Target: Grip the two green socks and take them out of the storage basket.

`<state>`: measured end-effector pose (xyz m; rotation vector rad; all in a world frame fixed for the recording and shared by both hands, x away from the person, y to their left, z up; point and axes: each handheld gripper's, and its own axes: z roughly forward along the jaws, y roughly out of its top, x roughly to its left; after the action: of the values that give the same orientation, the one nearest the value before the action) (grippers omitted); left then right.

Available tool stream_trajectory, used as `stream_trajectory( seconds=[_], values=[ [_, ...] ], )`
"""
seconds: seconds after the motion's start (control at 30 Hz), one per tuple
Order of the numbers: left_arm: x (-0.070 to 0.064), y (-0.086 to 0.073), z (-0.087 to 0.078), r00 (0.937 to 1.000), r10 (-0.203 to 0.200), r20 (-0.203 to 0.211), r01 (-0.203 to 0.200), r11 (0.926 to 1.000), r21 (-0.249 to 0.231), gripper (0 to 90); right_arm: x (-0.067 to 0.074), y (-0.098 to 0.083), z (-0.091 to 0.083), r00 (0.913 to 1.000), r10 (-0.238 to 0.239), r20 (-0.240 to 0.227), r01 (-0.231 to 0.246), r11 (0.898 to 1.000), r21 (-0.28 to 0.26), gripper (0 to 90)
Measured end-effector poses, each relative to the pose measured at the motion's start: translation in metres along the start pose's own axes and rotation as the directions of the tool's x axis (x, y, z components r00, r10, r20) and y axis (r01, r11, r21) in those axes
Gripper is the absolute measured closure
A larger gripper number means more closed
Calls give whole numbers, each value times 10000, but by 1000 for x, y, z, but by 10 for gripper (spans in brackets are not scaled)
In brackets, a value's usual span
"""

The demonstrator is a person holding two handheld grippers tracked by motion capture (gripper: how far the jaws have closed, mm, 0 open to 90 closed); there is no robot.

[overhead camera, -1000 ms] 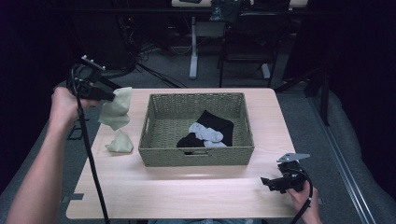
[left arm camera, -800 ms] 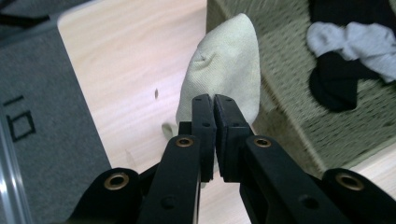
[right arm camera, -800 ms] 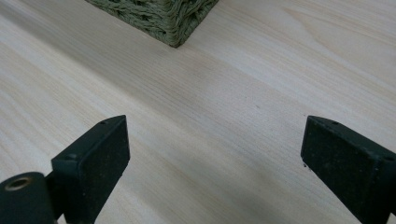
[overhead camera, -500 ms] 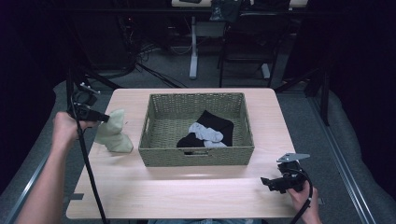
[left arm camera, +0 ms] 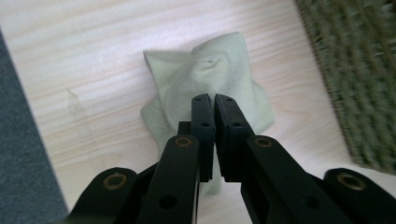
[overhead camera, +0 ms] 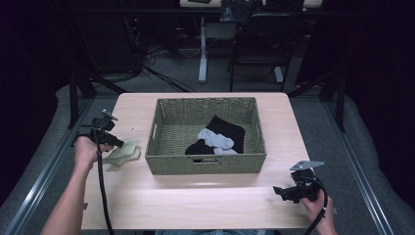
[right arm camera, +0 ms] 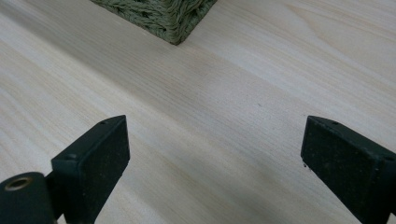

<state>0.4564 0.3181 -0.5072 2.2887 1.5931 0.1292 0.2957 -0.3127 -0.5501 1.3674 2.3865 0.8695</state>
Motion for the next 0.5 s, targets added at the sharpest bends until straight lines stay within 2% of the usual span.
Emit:
stream_trajectory(
  seconds=[0.13,0.17,0.23,0.3,0.37,0.43,0.5],
  values=[
    [2,-4,15,9997,-211,-105,211,9998,2,841,0,0,-1,10000,-64,-11,64,10000,40,73],
    [2,-5,17,9996,-281,-39,281,9996,-71,810,0,0,-1,10000,-62,-2,62,10000,44,73],
    [3,-8,18,9994,-338,22,338,9992,-207,703,0,0,-1,10000,-46,20,46,10000,28,73],
    [2,-10,15,9992,-399,63,402,9978,-525,541,0,0,-1,10000,-14,-5,14,10000,19,73],
    [-1,-13,8,9992,-366,-181,348,9953,-906,354,-1,0,-1,10000,-54,30,54,10000,68,73],
    [-3,-18,-1,9994,-347,24,347,9904,-1339,217,0,0,0,10000,0,-13,0,10000,11,73],
    [-10,-24,-10,9996,-279,-22,270,9825,-1844,139,0,0,0,10000,-34,-19,34,10000,-1,73]
  ],
)
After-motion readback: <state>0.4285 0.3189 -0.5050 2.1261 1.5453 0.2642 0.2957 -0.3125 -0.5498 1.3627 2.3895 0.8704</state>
